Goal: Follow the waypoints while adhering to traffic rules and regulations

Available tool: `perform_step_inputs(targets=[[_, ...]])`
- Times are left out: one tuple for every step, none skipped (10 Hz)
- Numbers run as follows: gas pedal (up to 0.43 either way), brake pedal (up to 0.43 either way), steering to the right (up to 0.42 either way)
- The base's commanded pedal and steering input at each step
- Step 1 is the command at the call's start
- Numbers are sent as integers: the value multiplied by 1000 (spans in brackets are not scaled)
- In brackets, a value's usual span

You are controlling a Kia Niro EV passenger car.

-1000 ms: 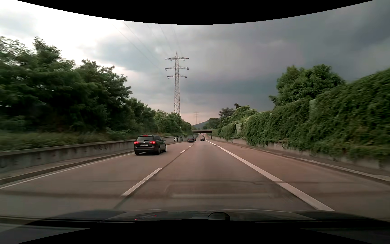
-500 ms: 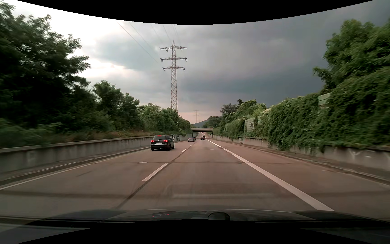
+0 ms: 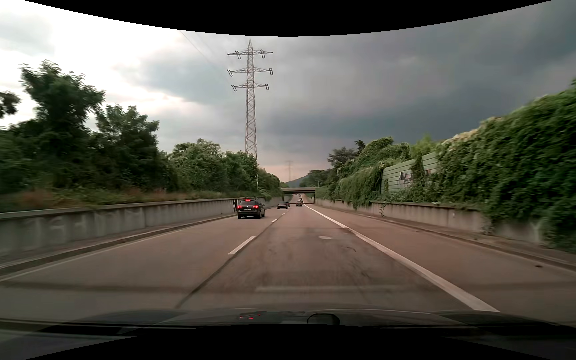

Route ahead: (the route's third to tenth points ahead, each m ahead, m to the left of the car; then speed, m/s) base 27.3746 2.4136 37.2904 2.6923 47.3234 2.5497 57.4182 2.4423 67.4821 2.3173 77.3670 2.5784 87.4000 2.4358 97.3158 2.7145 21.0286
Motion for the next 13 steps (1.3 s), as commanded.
perform_step_inputs(targets=[[59,0,0],[59,0,0],[59,0,1],[59,0,0],[59,0,0],[59,0,0],[59,0,0],[59,0,0],[59,0,0],[59,0,0],[59,0,0],[59,0,0],[59,0,0]])
